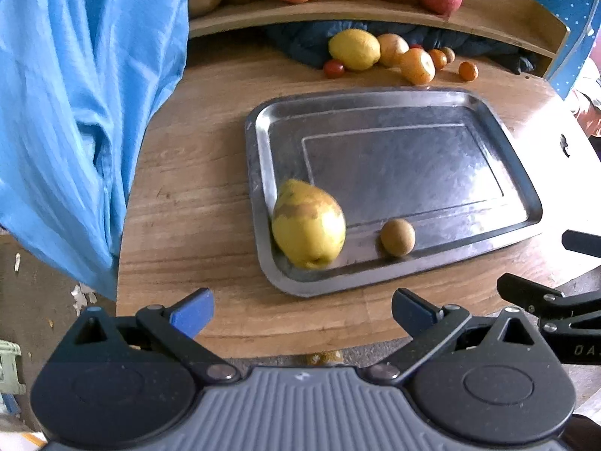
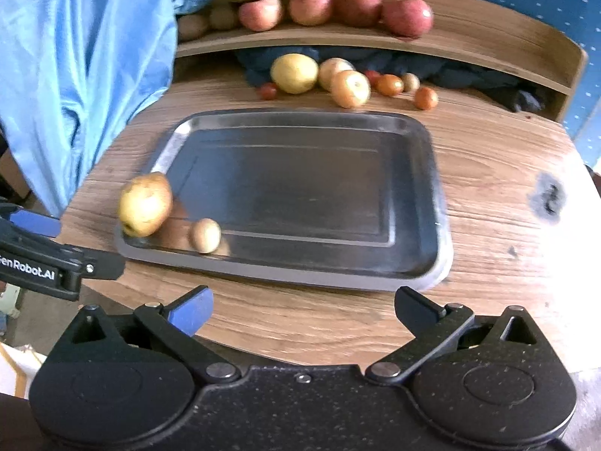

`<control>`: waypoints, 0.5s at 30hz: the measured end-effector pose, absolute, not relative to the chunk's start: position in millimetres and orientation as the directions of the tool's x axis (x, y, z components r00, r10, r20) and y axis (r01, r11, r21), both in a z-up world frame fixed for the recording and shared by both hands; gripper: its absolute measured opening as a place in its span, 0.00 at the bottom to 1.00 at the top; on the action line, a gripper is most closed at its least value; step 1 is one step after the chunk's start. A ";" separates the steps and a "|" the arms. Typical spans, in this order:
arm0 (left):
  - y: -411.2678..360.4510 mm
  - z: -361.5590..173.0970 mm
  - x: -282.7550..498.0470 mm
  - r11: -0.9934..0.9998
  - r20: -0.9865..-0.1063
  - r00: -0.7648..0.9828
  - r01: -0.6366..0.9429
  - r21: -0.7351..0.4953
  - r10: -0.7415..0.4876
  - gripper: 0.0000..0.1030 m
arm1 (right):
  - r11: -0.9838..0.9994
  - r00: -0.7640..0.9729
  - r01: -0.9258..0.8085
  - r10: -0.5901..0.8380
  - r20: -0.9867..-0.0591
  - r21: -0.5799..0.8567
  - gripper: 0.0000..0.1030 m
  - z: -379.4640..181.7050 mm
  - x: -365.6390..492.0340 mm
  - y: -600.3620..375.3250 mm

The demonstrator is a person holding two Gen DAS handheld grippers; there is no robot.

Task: Organize fruits
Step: 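Reach the left tool to the lemon while the right tool reaches an orange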

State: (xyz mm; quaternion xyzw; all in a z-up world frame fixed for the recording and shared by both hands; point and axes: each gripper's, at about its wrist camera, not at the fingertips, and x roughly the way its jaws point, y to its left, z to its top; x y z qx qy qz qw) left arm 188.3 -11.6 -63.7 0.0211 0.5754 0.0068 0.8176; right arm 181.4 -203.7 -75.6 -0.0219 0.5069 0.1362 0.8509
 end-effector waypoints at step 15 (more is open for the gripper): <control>-34.3 -48.1 246.7 0.990 -0.916 0.396 0.092 0.112 0.066 1.00 | 0.985 0.514 -0.148 0.157 -0.843 0.093 0.99 -65.9 215.6 -226.6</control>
